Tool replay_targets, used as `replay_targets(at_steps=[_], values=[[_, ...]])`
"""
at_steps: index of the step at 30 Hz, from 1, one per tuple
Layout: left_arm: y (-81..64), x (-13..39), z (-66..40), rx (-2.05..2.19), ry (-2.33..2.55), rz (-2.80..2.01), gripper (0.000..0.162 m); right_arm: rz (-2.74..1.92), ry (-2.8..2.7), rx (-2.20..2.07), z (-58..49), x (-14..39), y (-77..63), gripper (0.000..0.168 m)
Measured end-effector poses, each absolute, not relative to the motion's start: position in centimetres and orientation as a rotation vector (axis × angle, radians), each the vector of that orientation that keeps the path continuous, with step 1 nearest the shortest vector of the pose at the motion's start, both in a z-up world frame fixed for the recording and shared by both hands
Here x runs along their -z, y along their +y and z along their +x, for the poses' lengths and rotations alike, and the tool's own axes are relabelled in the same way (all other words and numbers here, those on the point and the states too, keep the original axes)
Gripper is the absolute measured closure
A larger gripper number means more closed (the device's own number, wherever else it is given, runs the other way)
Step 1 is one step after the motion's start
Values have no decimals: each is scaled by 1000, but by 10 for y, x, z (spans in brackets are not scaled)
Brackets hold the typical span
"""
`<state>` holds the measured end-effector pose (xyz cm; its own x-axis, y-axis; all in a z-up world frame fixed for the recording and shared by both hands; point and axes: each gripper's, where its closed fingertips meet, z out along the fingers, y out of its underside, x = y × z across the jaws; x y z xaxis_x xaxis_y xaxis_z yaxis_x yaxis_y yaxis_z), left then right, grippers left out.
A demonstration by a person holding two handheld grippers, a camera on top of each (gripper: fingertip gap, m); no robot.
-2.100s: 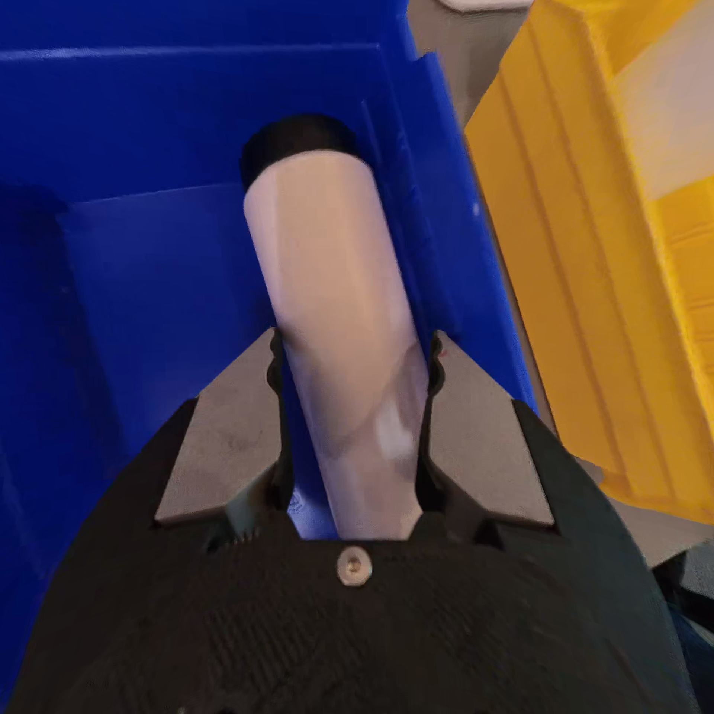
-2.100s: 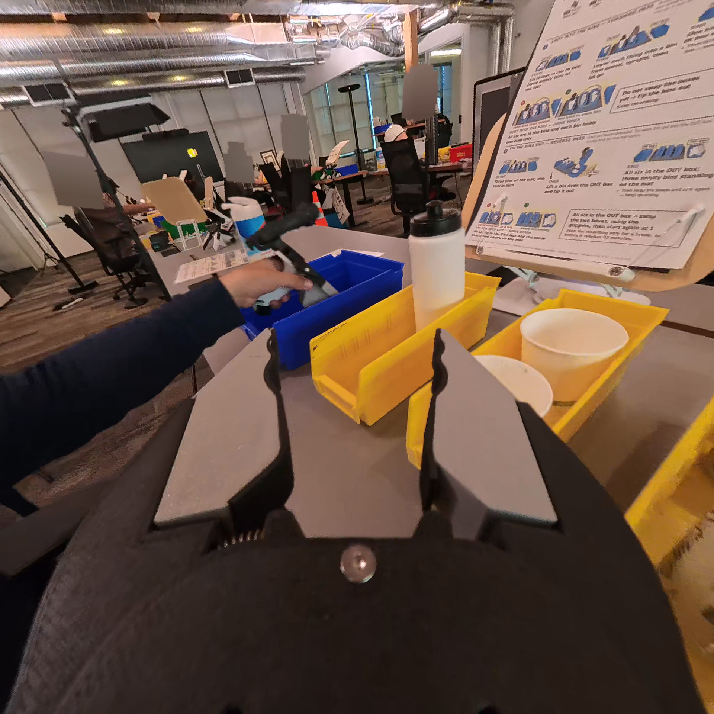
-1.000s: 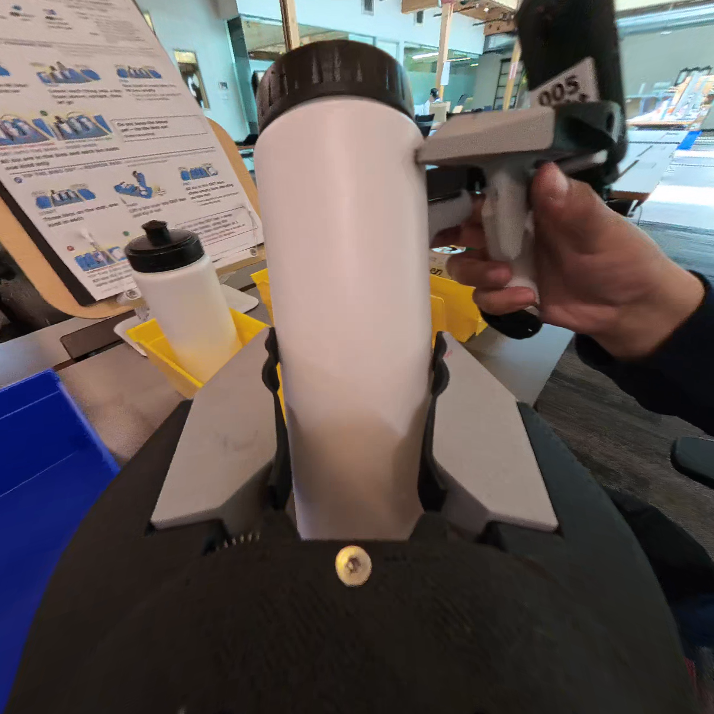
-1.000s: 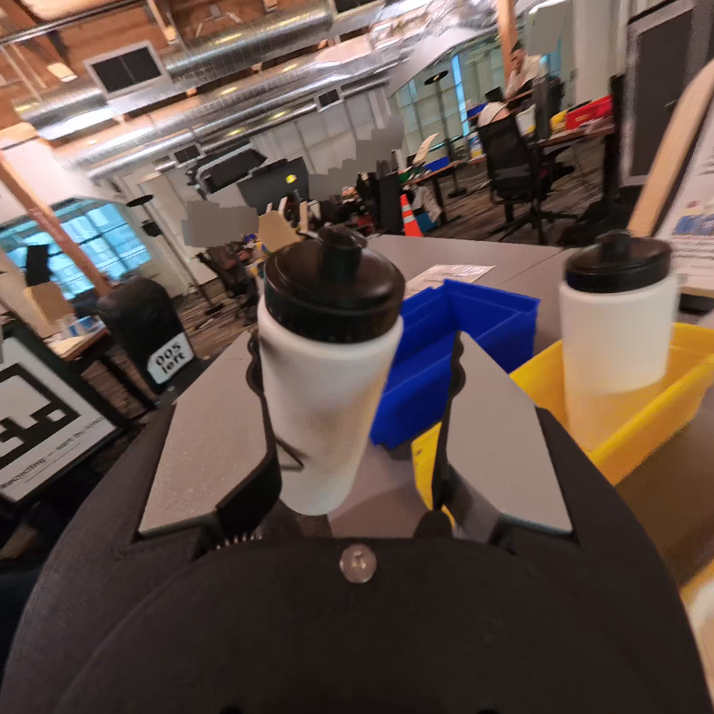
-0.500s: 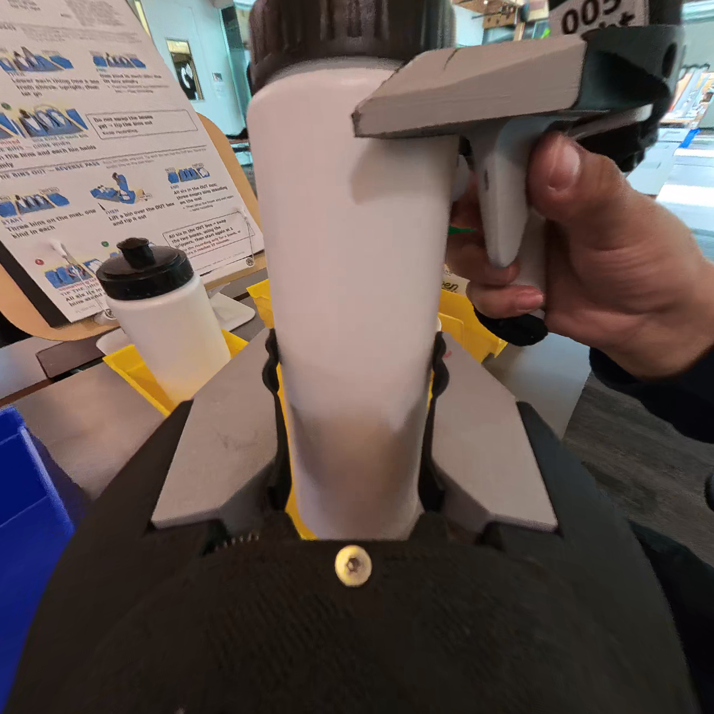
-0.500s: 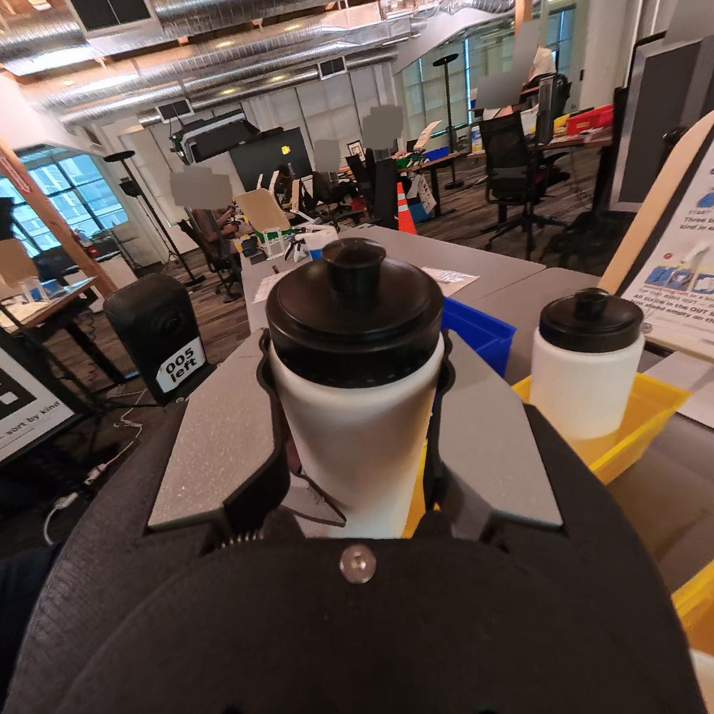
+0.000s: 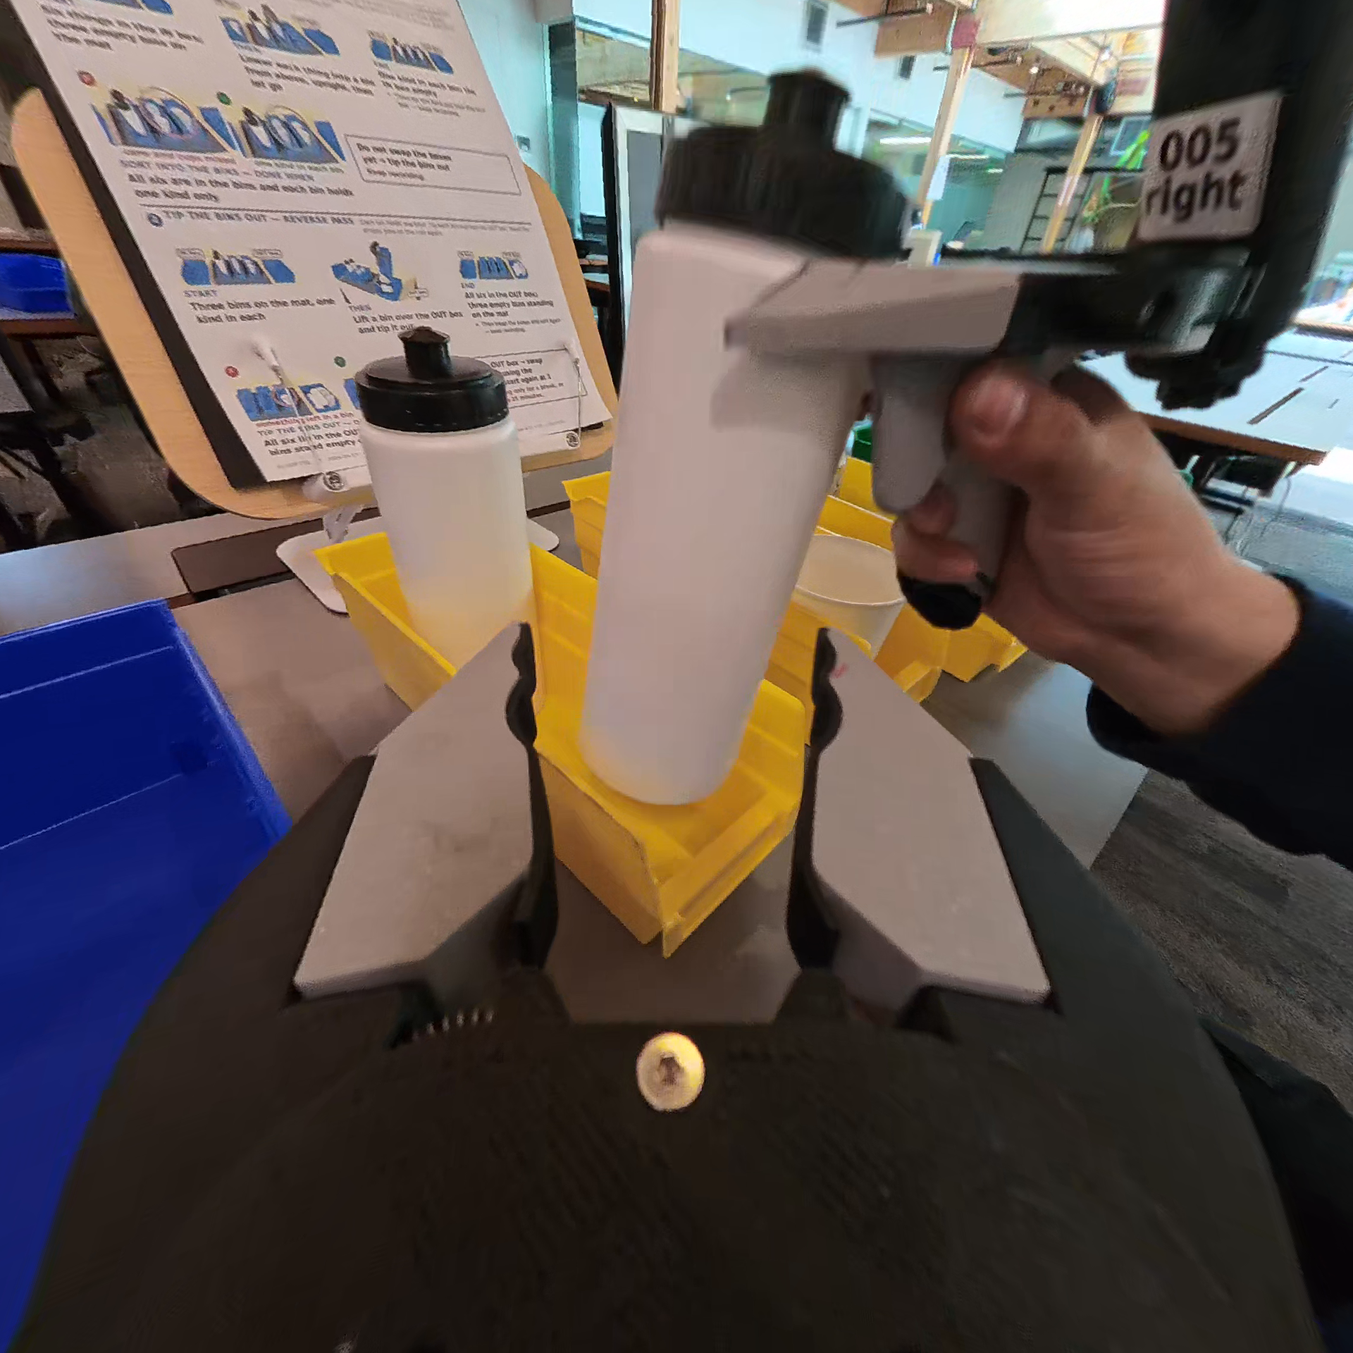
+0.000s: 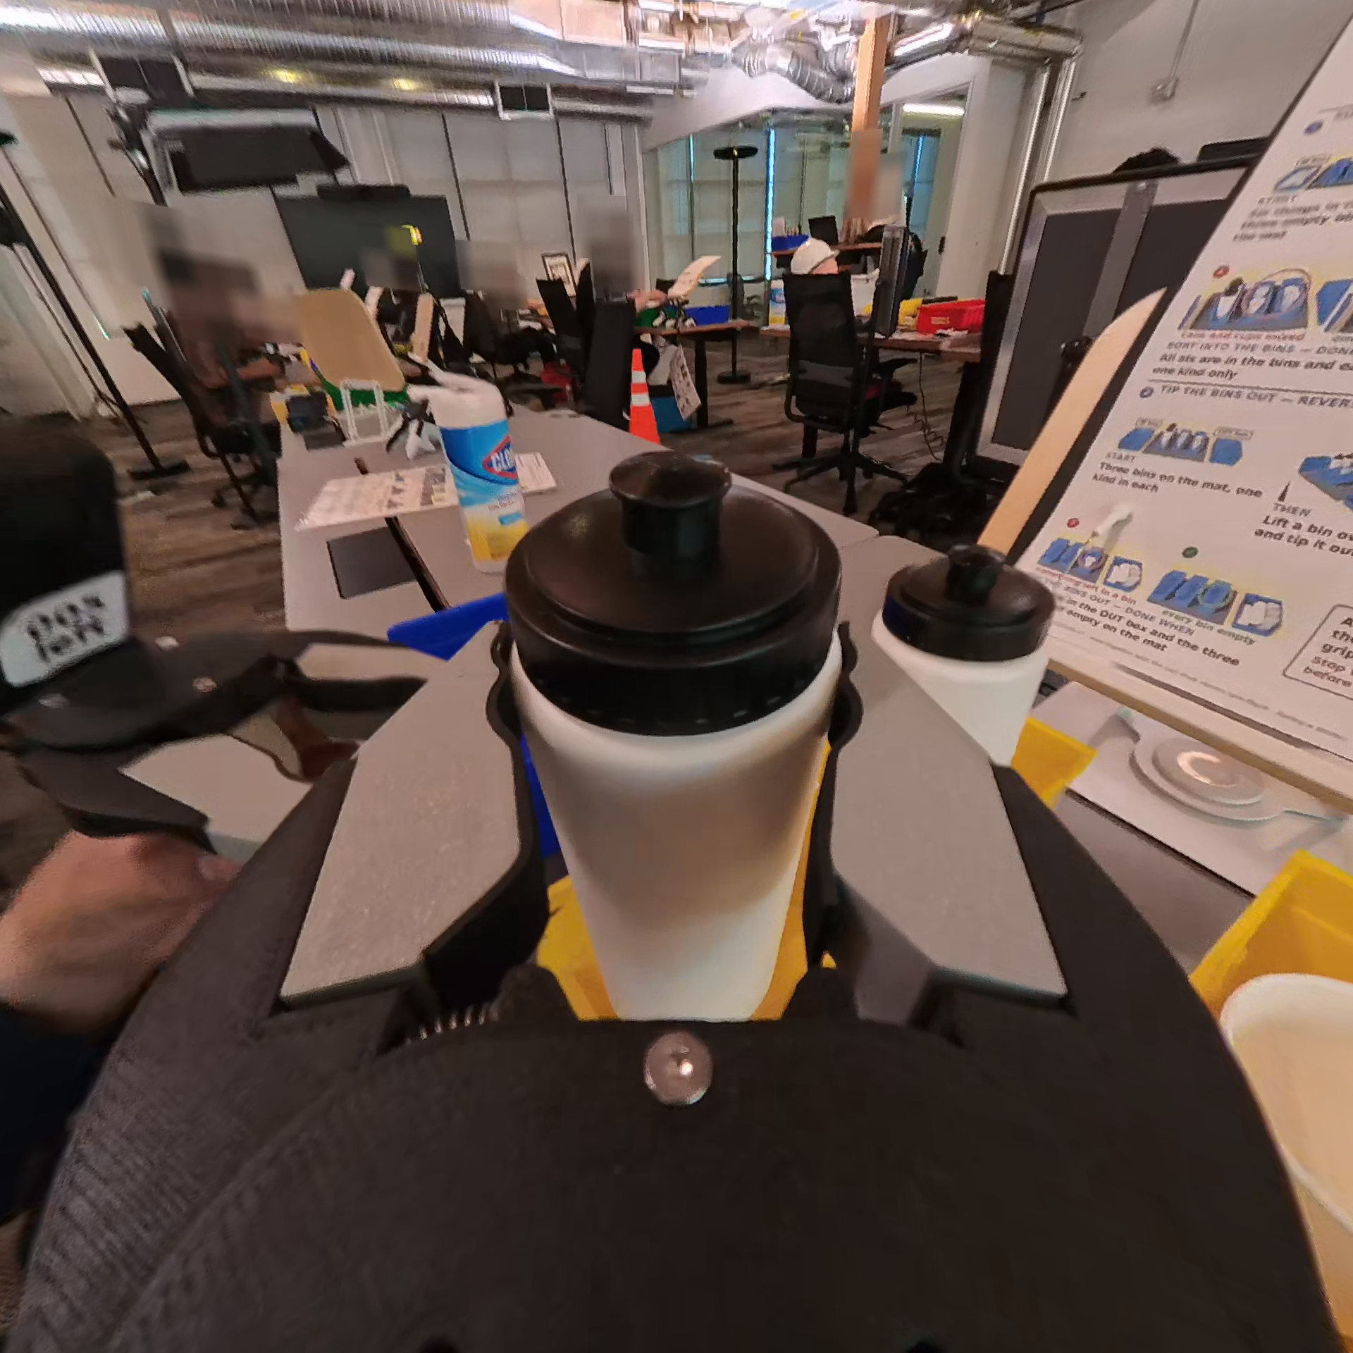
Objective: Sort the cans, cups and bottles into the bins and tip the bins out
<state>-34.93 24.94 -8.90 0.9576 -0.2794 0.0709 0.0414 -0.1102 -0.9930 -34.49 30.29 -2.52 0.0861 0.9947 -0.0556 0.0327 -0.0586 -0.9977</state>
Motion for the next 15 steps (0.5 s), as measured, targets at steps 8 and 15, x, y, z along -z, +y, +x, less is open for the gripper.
replay_targets(at_steps=[8,15], values=[[245,99,-360,204,170,-1727,89,-1407,-1172,-1113,-352,95,303,85],[246,112,-378,186,92,-1792,89,-1391,-1133,-1114,-342,105,300,85]])
